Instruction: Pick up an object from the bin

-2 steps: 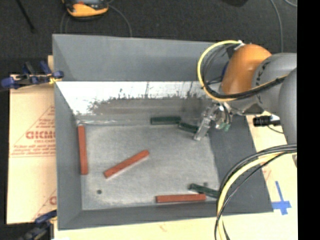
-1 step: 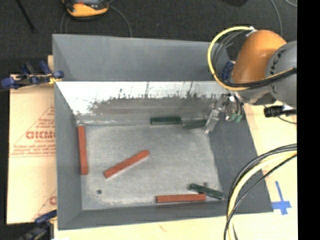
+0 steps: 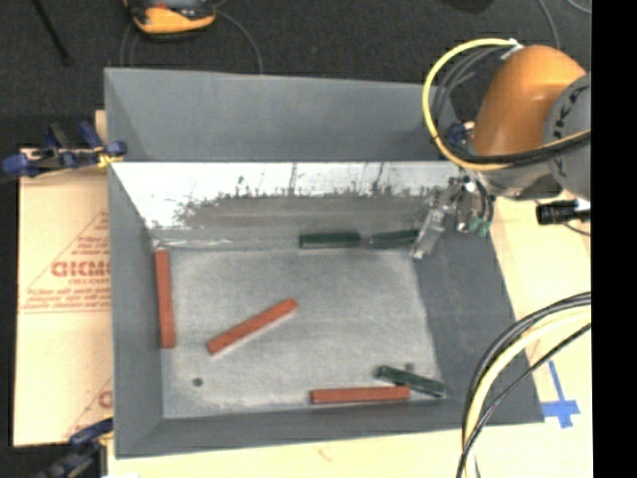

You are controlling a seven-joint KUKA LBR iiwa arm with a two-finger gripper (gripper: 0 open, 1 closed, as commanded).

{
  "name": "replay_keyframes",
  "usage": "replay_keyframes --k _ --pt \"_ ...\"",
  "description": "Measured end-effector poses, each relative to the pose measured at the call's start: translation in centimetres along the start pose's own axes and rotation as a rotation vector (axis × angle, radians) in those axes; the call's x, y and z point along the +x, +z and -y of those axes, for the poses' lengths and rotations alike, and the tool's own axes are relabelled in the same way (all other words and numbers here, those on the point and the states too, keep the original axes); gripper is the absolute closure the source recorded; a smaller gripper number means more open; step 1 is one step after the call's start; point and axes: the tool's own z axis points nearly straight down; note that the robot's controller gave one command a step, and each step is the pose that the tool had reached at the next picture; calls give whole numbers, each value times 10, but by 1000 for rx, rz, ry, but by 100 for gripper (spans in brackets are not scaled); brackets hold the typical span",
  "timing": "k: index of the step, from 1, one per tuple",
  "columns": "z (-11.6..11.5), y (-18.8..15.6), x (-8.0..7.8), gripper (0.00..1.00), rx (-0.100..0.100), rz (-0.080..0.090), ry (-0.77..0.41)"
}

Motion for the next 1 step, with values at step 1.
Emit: replay_keyframes --k 1 --pt "0 -45 3 100 1 -13 63"
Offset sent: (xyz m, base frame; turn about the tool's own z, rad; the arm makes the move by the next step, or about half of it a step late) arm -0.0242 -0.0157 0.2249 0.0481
